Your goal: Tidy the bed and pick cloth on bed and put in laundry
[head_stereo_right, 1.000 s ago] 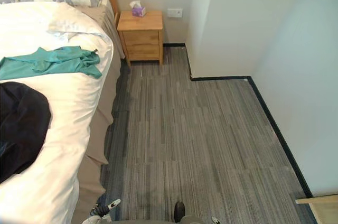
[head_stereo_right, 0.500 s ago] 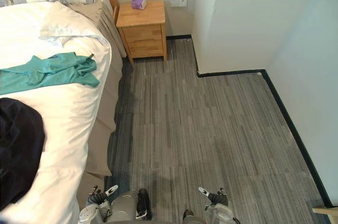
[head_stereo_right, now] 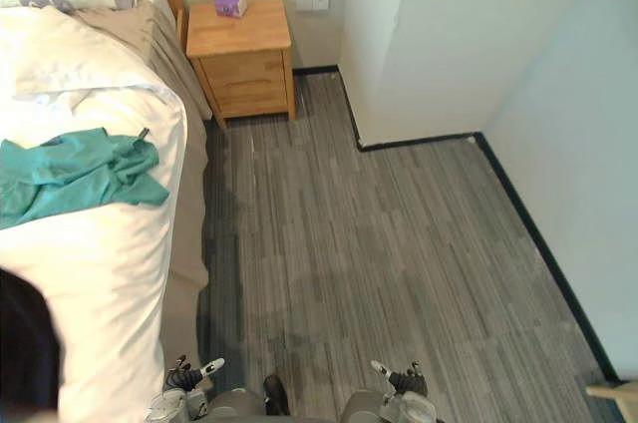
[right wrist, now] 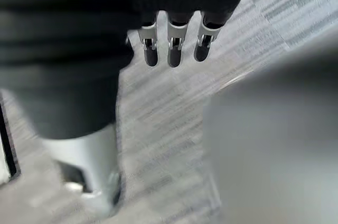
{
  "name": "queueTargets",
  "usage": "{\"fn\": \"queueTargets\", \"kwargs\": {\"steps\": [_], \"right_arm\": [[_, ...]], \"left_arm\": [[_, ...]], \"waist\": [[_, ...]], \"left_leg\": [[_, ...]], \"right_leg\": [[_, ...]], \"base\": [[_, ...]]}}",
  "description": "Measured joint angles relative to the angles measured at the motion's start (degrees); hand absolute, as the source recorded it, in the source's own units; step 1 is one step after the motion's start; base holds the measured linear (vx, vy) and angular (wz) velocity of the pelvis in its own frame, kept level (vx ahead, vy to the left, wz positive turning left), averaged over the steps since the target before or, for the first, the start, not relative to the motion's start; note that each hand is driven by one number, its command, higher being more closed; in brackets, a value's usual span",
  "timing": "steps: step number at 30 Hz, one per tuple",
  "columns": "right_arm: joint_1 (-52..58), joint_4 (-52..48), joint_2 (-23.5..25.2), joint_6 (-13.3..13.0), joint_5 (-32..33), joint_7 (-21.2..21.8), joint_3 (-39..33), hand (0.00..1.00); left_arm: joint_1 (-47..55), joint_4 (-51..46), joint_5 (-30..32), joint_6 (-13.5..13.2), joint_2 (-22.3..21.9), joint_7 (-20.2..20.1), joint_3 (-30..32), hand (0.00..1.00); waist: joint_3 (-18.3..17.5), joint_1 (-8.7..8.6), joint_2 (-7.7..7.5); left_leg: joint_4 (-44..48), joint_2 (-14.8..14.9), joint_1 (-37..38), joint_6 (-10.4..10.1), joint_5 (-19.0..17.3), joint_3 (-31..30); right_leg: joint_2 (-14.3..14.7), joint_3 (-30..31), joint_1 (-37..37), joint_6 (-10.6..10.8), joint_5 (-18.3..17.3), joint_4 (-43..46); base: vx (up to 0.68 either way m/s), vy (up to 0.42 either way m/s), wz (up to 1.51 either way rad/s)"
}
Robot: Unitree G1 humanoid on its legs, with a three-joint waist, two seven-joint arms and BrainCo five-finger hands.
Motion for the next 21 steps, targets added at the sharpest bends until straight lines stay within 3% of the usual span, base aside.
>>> {"fn": "queueTargets", "kwargs": {"steps": [1,4,5,6,7,8,9,10,11,13,14,16,18,20,21], "right_arm": [[-0.89,0.0,-0.11,-0.09,0.08,0.04,0.11,0.0],[-1.89,-0.15,-0.34,-0.57,0.35,-0.03,0.29,0.0],[-1.83,0.05,-0.4,-0.65,0.56,-0.13,0.4,0.0],[-1.65,1.28,-0.29,-0.82,0.95,0.06,0.7,0.0],[-2.5,1.95,-1.49,-0.67,1.21,-0.1,0.3,0.0],[-4.0,2.14,-1.86,-0.78,1.26,-0.43,-0.16,0.0],[-4.52,2.22,-1.4,-0.56,1.25,-0.48,-0.51,0.0],[-4.2,2.22,-1.03,-0.55,1.25,-0.45,-0.54,0.0],[-3.99,1.82,-0.72,-0.59,1.78,-0.35,-1.14,0.0],[-3.51,1.66,-0.31,-0.56,1.6,-0.24,0.42,0.0],[-3.43,2.15,0.31,-0.53,1.67,0.04,0.23,0.0],[-3.42,2.16,0.59,-0.59,1.65,0.06,-0.3,0.0],[-2.34,1.6,0.26,-0.61,1.62,0.04,-0.1,0.0],[-1.4,1.43,-0.61,-0.59,1.63,0.01,0.21,0.0],[-1.17,1.46,-0.95,-0.53,1.62,-0.08,0.32,0.0]], "left_arm": [[-0.49,0.64,0.0,0.03,-0.33,0.0,0.06,0.0],[-0.14,1.42,-0.01,0.18,-0.69,0.0,0.17,0.0],[0.15,1.36,-0.01,0.09,-0.38,0.0,0.32,0.0],[-0.33,1.97,0.0,-0.12,0.63,0.05,1.01,0.0],[-0.99,2.83,-0.03,0.1,-0.24,0.1,1.15,0.0],[-1.78,3.09,-0.02,0.03,-1.1,0.05,1.64,0.0],[-2.08,3.06,0.0,-0.39,-2.06,0.11,2.92,0.0],[-2.58,3.22,-0.01,-0.63,-2.31,0.16,3.39,0.0],[-2.68,3.24,-0.02,-0.66,-2.7,0.17,3.66,0.0],[-2.67,3.4,-0.02,-0.83,-2.72,0.48,5.85,0.0],[-2.91,3.62,-0.01,-1.02,-3.19,0.71,7.19,0.0],[-2.72,3.69,-0.02,-1.03,-3.35,0.84,9.6,0.0],[-2.07,3.42,-0.09,-0.88,-3.34,0.94,11.36,0.0],[-0.76,2.5,-1.57,-0.99,-3.65,0.92,12.01,0.0],[-0.64,1.98,-2.3,-1.0,-3.76,0.83,11.85,0.0]], "waist": [[0.57,0.06,0.95],[1.14,-0.28,1.85],[0.9,-0.69,0.95],[0.94,-1.26,-0.63],[1.24,-0.22,1.61],[1.32,0.17,2.56],[2.33,0.2,2.25],[2.73,0.06,2.83],[2.8,-0.08,2.36],[2.1,-0.75,0.74],[1.97,-0.49,1.1],[2.05,-0.43,1.2],[2.34,-0.53,2.24],[2.74,0.19,3.23],[2.48,0.87,3.83]], "left_leg": [[-0.21,1.98,1.98,-0.03,0.0,-1.47],[0.68,5.06,4.56,-0.56,0.3,-3.29],[0.54,5.19,5.86,-2.26,0.13,-4.69],[0.69,4.68,7.11,-5.87,-1.31,-6.73],[0.2,6.64,7.22,-6.79,-2.18,-6.89],[-1.01,5.6,5.85,-7.29,-2.59,-9.77],[-2.39,4.28,5.3,-7.26,-1.79,-11.52],[-2.72,4.45,5.15,-7.0,0.9,-11.21],[-1.71,4.89,5.86,-7.18,0.7,-9.94],[-2.61,5.1,7.08,-7.28,0.61,-11.56],[-2.97,5.6,7.63,-7.66,0.39,-11.65],[2.21,6.92,5.61,-7.77,0.27,-12.55],[19.63,9.91,-1.35,-8.21,0.53,-15.98],[35.75,12.97,-8.04,-8.43,5.15,-17.81],[43.37,14.61,-11.54,-8.35,5.06,-17.32]], "right_leg": [[1.58,-2.57,-2.88,-2.46,-2.6,-0.25],[4.43,-6.76,-6.69,-3.65,-3.18,-13.58],[5.93,-6.06,-6.62,-3.67,1.27,-27.07],[6.62,-4.54,-4.88,-6.04,9.08,-37.07],[8.53,-5.69,-4.56,-6.59,10.49,-37.89],[8.96,-5.38,-4.58,-7.0,9.57,-38.38],[8.88,-5.02,-4.68,-6.62,8.5,-36.43],[8.77,-4.76,-4.78,-6.77,6.85,-32.95],[8.54,-3.7,-5.38,-6.76,5.2,-29.75],[8.2,-1.82,-4.56,-6.26,-1.49,-27.1],[8.86,-2.48,-4.22,-6.17,-3.84,-26.7],[9.09,-3.9,-2.41,-6.56,-5.01,-27.44],[10.53,-6.48,3.08,-6.61,-5.54,-31.18],[12.6,-7.5,7.45,-7.56,-6.31,-33.5],[13.33,-7.48,9.61,-8.6,-7.3,-34.41]], "base": [[0.43,-0.164,0.5],[0.45,-0.282,0.45],[0.5,-0.364,0.82],[0.5,-0.348,0.5],[0.53,-0.345,0.2],[0.3,-0.191,-0.15],[0.25,-0.167,0.13],[0.17,-0.117,0.2],[0.17,-0.112,0.45],[0.2,-0.149,0.57],[0.19,-0.166,0.49],[0.16,-0.164,0.39],[0.19,-0.201,0.39],[0.21,-0.137,0.11],[0.27,-0.053,-0.02]]}}
